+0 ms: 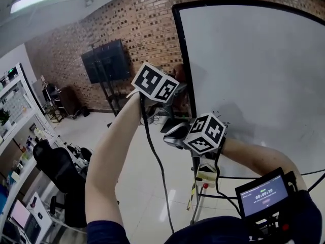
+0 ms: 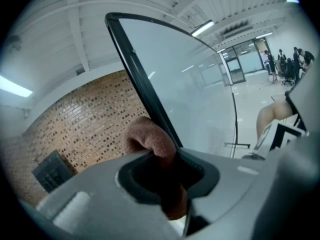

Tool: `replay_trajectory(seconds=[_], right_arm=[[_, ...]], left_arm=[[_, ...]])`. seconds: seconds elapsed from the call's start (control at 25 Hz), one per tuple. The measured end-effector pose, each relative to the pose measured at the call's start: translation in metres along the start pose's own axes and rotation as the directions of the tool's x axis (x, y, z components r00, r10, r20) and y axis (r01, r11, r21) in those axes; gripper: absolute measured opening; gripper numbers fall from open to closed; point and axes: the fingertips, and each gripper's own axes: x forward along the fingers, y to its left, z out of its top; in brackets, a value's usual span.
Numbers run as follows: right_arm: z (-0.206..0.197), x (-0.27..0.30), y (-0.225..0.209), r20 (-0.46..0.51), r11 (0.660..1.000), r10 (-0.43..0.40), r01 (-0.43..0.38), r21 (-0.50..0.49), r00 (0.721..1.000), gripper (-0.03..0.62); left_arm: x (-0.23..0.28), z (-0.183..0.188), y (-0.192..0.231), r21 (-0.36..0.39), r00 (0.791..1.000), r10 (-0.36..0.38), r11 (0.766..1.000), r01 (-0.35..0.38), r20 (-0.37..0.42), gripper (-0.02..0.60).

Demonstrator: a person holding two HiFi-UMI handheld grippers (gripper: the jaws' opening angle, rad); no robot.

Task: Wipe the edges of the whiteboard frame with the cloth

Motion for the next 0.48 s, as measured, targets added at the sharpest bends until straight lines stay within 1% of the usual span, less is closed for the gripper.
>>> replay_trajectory(seconds=[0.12,0.2,0.32,0.48], right_arm=[[0.016,-0.008,-0.008,-0.005,0.999,-0.026,0.025,-0.045,1.000,0.020],[0.022,-0.012,-0.011,-0.002,0.997,-0.041,0.041,-0.058,0.999,0.020],[0.027,-0.016,-0.013,0.005,0.996,-0.054,0.055,-0.069,0.999,0.018],[0.041,-0.022,-0.019,0.004,0.991,-0.082,0.082,-0.109,0.997,0.017]], left_arm=[[-0.013,0.017,0.011,0.018,1.000,0.024,1.000,-0.024,0.014,0.074],[-0.017,0.025,0.015,0.029,0.999,0.036,0.999,-0.037,0.015,0.074],[-0.020,0.030,0.019,0.034,0.999,0.045,0.998,-0.045,0.023,0.074],[-0.027,0.038,0.025,0.043,0.998,0.054,0.998,-0.056,0.033,0.074]])
